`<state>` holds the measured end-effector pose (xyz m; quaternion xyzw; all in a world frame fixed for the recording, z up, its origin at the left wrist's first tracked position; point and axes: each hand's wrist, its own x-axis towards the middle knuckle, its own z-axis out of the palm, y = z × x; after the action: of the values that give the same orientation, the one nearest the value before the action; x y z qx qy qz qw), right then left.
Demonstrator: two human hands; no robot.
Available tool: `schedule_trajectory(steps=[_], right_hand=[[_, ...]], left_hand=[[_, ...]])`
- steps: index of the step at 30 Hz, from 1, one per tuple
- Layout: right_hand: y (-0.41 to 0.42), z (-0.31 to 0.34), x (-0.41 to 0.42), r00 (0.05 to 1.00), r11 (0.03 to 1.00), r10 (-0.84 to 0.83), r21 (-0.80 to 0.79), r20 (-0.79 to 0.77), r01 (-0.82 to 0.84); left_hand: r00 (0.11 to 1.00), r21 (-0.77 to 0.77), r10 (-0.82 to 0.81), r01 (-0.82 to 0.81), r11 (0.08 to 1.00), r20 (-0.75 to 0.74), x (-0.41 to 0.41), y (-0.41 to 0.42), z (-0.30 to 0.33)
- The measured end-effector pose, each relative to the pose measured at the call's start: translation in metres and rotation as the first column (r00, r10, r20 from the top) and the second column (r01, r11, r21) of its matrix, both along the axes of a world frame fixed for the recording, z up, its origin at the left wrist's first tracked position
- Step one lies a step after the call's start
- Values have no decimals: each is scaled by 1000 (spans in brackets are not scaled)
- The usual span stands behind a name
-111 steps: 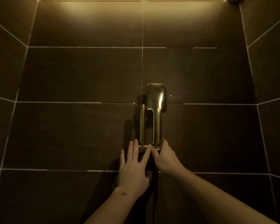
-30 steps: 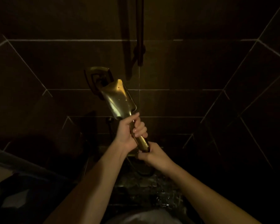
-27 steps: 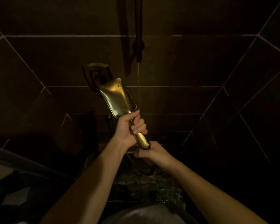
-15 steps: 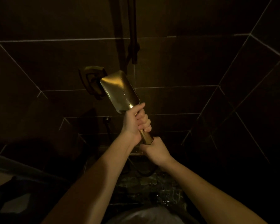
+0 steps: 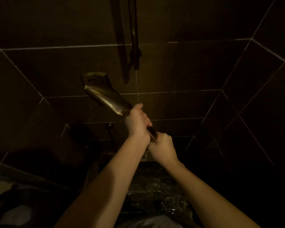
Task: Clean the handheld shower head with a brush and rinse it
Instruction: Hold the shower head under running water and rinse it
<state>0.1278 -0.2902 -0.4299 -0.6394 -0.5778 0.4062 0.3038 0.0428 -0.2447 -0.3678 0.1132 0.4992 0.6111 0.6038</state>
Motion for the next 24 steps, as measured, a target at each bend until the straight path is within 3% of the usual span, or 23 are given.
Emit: schedule_trajectory(steps=[3, 6, 11, 15, 20, 24], right_hand=[[1, 22, 8, 977, 983, 88, -140, -194, -116], [-2, 41, 16, 853, 902, 153, -282, -499, -326], [-2, 57, 15, 671, 730, 224, -334, -707, -596], [0, 56, 14, 699, 768, 227, -317, -678, -557], [-1, 49, 13, 774, 861, 212, -260, -597, -437], [3, 43, 14, 883, 949, 189, -151, -429, -277]], left_hand=[[948, 145, -316, 307, 941, 43, -18, 5, 0], [824, 349, -562, 508, 788, 69, -34, 7, 3], [681, 587, -708, 501, 636, 186, -40, 10, 11], [553, 652, -811, 546, 527, 192, -39, 11, 18], [622, 559, -772, 598, 575, 129, -35, 13, 21], [822, 388, -566, 503, 772, 61, -26, 8, 26]])
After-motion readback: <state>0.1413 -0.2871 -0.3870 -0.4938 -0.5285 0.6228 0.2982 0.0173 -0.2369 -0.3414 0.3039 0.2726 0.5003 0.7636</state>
